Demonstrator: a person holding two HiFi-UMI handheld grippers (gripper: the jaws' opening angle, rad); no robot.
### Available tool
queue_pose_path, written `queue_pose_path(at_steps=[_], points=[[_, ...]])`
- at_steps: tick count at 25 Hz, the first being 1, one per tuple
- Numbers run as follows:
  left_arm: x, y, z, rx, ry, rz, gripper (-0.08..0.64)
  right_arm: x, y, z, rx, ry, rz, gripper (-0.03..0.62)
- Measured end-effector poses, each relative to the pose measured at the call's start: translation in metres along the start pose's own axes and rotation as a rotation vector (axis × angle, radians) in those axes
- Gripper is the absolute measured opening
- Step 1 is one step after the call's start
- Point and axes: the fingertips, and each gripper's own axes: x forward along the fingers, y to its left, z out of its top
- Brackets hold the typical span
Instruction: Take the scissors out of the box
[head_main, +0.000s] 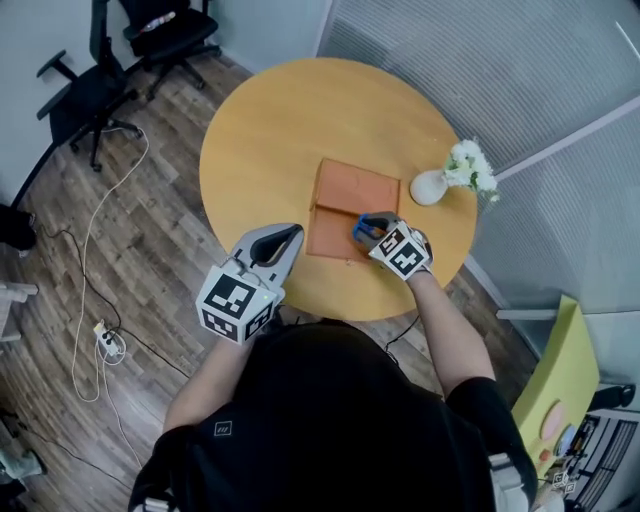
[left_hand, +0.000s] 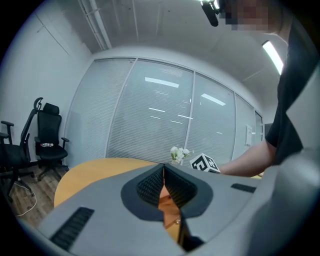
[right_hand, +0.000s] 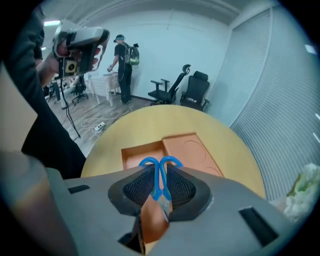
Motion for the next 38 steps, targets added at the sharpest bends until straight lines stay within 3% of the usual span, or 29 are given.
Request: queue_pose_path(at_steps=[5,12,17,22,26,31,35,38], points=[[0.038,-0.030,0.006,0.045,0.026,-0.029,0.015,-0.043,-0.016,-0.008,0.122,-0.164,-0.005,0.089],[0.084,-0.047,0.027,0.100,0.042,-0.013,0.015,-0.111,-0.050,-0.006,0.206,-0.397,-0.050,0.089],[0.101,-0.058,0.041,0.134,0.053,0.000,0.015,-0.160,-0.064,0.003,0.266,-0.565,-0.031,0.089],[0.108,-0.069,0.060,0.086,0.012,-0.011,0.015,-0.213,-0.077,0.008,0.364,-0.760,-0.029,0.089],[0.110,-0.073,0.081,0.125,-0.005,-0.026,0.015,-0.251,-0.088,0.011,0.420,-0.893,-0.051,0.089],[0.107,-0.073,0.116,0.175,-0.051,-0.039,0.015,-0.293,-0.097,0.016,0.460,-1.006,-0.089,0.089],[0.108,-0.068,0.120,0.211,-0.031,-0.025,0.015,-0.312,-0.098,0.021,0.410,-1.013,-0.197,0.089],[0.107,-0.063,0.115,0.222,-0.028,-0.003,0.015,-0.322,-0.098,0.023,0.456,-1.083,-0.211,0.088]])
